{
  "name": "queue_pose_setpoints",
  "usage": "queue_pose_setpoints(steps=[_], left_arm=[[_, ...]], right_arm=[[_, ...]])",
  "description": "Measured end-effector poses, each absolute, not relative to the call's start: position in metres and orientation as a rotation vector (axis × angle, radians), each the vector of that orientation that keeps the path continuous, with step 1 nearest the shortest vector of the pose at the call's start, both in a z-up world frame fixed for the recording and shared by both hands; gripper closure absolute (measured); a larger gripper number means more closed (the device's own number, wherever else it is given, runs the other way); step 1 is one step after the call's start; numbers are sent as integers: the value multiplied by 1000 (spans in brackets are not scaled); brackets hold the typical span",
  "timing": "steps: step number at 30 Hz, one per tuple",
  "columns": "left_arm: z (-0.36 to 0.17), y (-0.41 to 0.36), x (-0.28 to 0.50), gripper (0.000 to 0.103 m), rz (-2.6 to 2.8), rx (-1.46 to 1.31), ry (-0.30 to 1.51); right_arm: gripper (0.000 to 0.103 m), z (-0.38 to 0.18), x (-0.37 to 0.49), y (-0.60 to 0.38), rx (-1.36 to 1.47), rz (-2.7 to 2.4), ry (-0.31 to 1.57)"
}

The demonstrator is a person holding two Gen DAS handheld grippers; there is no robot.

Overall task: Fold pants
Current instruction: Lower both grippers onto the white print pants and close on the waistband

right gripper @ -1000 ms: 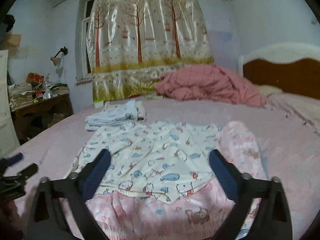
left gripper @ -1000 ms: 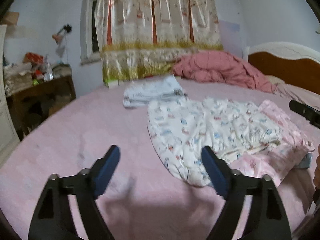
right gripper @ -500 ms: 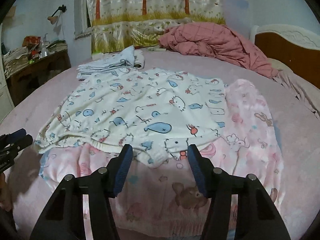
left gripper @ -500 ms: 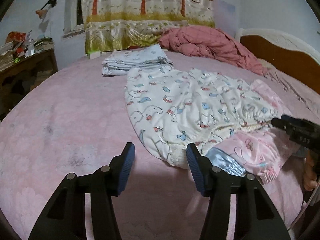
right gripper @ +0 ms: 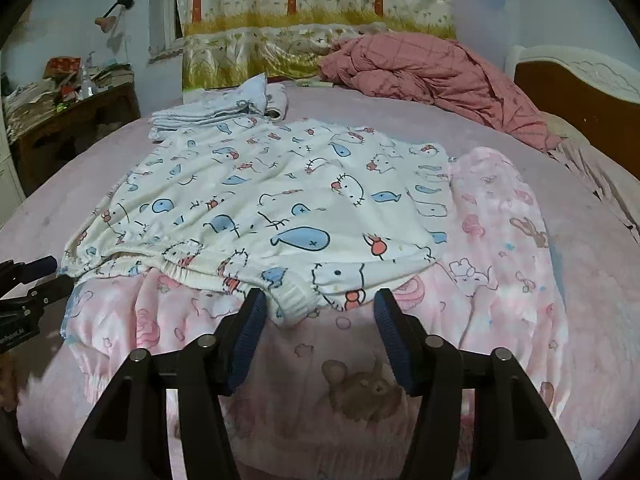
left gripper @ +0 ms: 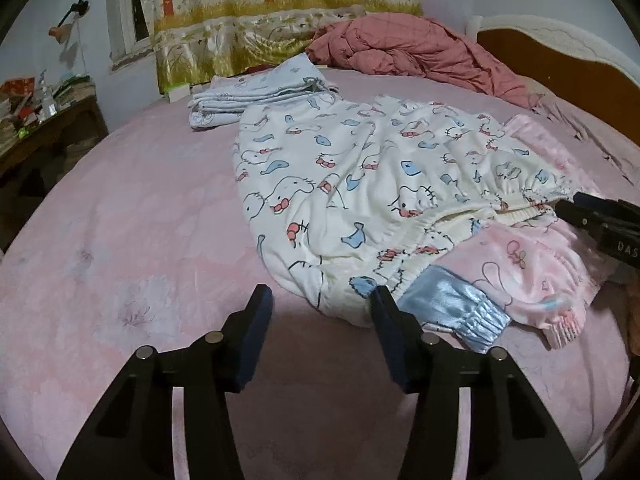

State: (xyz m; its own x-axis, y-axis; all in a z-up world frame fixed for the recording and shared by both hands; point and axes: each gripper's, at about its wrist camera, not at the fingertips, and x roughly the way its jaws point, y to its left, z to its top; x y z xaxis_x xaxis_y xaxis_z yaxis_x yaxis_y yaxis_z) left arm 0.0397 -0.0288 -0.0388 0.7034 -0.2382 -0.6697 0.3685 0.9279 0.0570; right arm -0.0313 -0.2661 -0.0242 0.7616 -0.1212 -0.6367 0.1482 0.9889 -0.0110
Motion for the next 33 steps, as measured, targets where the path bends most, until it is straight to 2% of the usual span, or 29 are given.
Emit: queue_pose_setpoints(steps=[1, 3, 5, 6, 7, 8, 10, 15, 25, 28, 29, 30, 31, 32, 33], left_arm=[[-39, -31, 40, 52, -327, 201, 714], [-38, -34, 43, 52, -310, 205, 711], [-38, -35, 47, 53, -297, 203, 711], [-38, -35, 48, 57, -291, 201, 713], [-38, -34, 48, 80, -287, 193, 709], [-36, -33, 47, 89, -307, 178, 708], [-30, -29, 38, 91, -356, 140, 680], [-12, -40, 0, 92, -330, 188, 584], [-17, -17, -36, 92, -356, 78, 661], [-25, -21, -37, 83, -345, 94, 665], [-28, -21, -36, 69, -341, 93, 676], [-31, -19, -34, 60, -336, 86, 685], [-31, -16, -34, 47, -344, 75, 685], [-30, -12, -37, 46, -353, 72, 674], [-27, -7, -40, 46, -351, 83, 665]], right_arm=[[62, -24, -30, -265, 42, -144, 687], [71, -23, -23, -262, 48, -156, 687], [75, -24, -16, -259, 30, -196, 690], [85, -26, -14, -257, 16, -207, 701], [93, -27, -12, -256, 2, -233, 712], [94, -27, -14, -256, 4, -273, 702], [97, -20, -25, -260, 48, -298, 663], [98, 10, -61, -244, 48, -382, 576], [98, 1, -120, -239, 131, -385, 589], [98, -7, -123, -236, 113, -381, 603], [98, -11, -120, -236, 109, -374, 618], [98, -14, -118, -237, 105, -365, 632], [95, -15, -116, -239, 105, -356, 642], [92, -15, -116, -240, 112, -346, 643], [80, -13, -118, -242, 119, -330, 641]])
